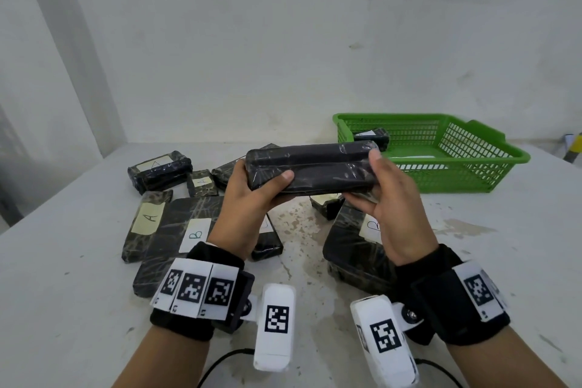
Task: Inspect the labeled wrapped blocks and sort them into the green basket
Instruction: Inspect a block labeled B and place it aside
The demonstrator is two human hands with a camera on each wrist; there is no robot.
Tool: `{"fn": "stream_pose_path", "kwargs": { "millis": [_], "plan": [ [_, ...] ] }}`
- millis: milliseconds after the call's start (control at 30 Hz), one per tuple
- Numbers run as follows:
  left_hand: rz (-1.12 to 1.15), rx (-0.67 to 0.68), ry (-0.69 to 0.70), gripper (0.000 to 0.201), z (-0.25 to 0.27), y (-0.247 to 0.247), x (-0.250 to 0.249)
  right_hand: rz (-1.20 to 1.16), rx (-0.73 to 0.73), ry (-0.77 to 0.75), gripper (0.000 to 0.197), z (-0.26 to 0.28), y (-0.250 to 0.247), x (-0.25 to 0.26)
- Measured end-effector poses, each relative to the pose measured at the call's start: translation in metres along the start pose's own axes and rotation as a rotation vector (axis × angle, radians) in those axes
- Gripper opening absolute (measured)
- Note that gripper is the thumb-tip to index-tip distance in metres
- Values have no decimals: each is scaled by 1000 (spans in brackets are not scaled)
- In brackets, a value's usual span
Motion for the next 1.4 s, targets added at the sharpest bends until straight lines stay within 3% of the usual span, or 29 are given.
{"fn": "stream_pose_path", "kwargs": {
  "millis": [167,333,467,567,700,767,867,1033,1200,1300,1400],
  "plan": [
    [41,39,-3,42,1,5,-5,39,-21,-57,27,1,-1,3],
    [-33,17,23,24,0,2,-3,12,4,-25,24,-1,-2,0],
    [-31,4,25,26,0,0,-5,53,35,-19,52,1,3,-1],
    [-25,50,38,28,2,6,-9,61,-8,-39,35,1,-2,-1],
    [-99,8,69,22,3,3,-9,48,-4,-30,30,1,-2,-1],
    [-113,-6,64,25,2,0,-8,50,33,-34,33,2,3,0],
    [-120,-6,77,34,3,1,-9,122,43,-76,53,6,7,6],
    [-108,59,74,51,5,9,-10,170,-44,-139,51,5,0,8],
    [-195,40,123,37,2,2,-11,178,-3,-130,53,5,4,6],
    [-207,37,148,56,3,3,-13,153,10,-116,65,7,5,7],
    [-206,79,156,69,7,10,-14,193,-66,-201,51,10,-2,18]
  ]
}}
Point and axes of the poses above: each hand's wrist, its own z-axis away from the middle knuckle, its own y-axis out of the palm, x = y × z, the point moved 9 cm from there along -z, towards the middle knuckle, and after that the axes turned 13 degrees about z, right-handed, at the moved point
